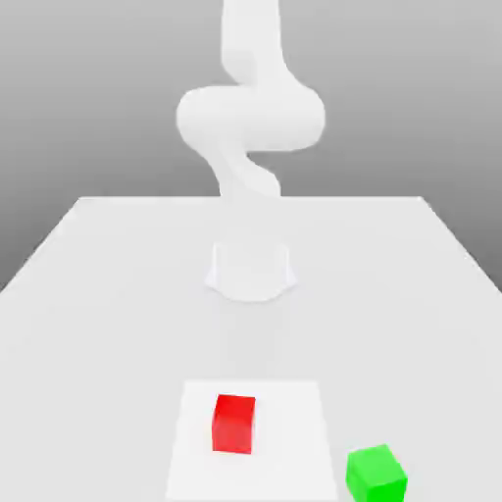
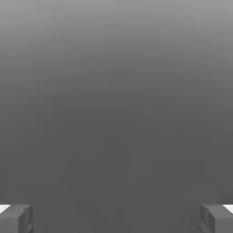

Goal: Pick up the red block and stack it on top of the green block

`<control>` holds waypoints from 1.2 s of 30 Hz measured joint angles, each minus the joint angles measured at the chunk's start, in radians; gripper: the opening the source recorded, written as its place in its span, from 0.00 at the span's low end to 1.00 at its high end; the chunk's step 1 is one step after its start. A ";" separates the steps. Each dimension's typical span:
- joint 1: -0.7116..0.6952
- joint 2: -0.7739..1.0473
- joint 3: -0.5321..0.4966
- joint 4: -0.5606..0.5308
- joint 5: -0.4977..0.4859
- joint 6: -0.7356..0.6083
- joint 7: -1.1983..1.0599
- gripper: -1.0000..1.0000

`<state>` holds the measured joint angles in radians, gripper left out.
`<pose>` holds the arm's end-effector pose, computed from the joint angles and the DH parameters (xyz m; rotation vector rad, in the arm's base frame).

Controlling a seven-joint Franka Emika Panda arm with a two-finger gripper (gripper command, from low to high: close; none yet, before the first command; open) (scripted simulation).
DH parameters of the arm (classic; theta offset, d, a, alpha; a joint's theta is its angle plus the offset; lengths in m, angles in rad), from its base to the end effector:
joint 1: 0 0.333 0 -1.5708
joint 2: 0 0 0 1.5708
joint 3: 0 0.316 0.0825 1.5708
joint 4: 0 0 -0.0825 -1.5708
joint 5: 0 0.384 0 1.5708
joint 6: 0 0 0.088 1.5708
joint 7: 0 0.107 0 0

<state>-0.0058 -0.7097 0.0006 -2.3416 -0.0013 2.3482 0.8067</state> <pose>0.3816 -0.0019 0.6624 -2.4918 1.0702 -0.9355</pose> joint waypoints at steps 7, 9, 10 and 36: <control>-0.015 0.261 -0.001 -0.119 -0.004 0.139 0.020 0.50; -0.019 0.334 -0.001 -0.153 -0.005 0.178 0.025 0.50; -0.020 0.370 -0.002 -0.169 -0.005 0.197 0.028 0.50; -0.043 0.932 -0.003 -0.332 0.003 0.548 0.048 0.00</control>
<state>-0.0491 0.2226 -0.0023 -2.6733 0.0014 2.8961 0.8551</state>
